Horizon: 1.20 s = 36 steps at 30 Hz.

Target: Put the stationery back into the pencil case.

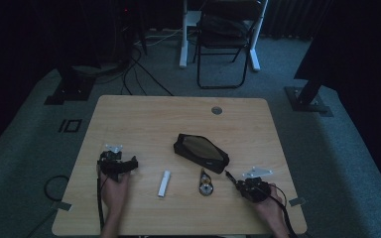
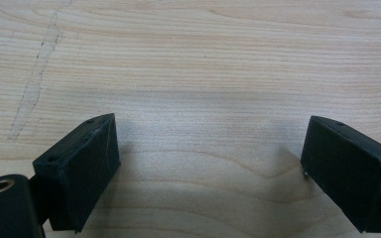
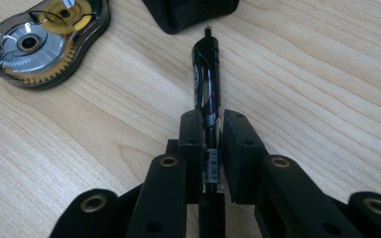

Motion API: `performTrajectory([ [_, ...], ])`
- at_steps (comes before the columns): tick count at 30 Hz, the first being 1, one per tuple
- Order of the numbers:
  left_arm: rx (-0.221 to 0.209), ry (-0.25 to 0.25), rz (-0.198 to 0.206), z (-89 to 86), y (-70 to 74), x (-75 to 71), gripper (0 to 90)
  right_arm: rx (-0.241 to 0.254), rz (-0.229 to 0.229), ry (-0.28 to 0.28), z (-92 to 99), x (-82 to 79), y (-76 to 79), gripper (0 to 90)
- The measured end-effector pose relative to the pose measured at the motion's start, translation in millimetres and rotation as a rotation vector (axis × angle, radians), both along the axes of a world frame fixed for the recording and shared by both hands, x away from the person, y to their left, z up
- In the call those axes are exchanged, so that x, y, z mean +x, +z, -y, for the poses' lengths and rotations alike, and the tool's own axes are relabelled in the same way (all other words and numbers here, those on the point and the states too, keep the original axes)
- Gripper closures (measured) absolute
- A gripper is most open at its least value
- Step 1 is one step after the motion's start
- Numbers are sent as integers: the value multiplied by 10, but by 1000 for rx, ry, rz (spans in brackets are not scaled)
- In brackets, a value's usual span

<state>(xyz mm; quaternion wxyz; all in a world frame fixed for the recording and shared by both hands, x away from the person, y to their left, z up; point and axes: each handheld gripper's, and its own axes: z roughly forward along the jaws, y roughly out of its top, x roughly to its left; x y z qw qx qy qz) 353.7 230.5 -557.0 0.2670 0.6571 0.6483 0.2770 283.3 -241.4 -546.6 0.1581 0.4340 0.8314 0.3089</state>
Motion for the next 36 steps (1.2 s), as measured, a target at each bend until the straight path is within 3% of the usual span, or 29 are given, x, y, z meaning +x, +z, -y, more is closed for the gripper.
performTrajectory([
  [36, 0, 0, 0, 0, 0, 0, 83, -6, 74, -31, 46, 1, 193, 799],
])
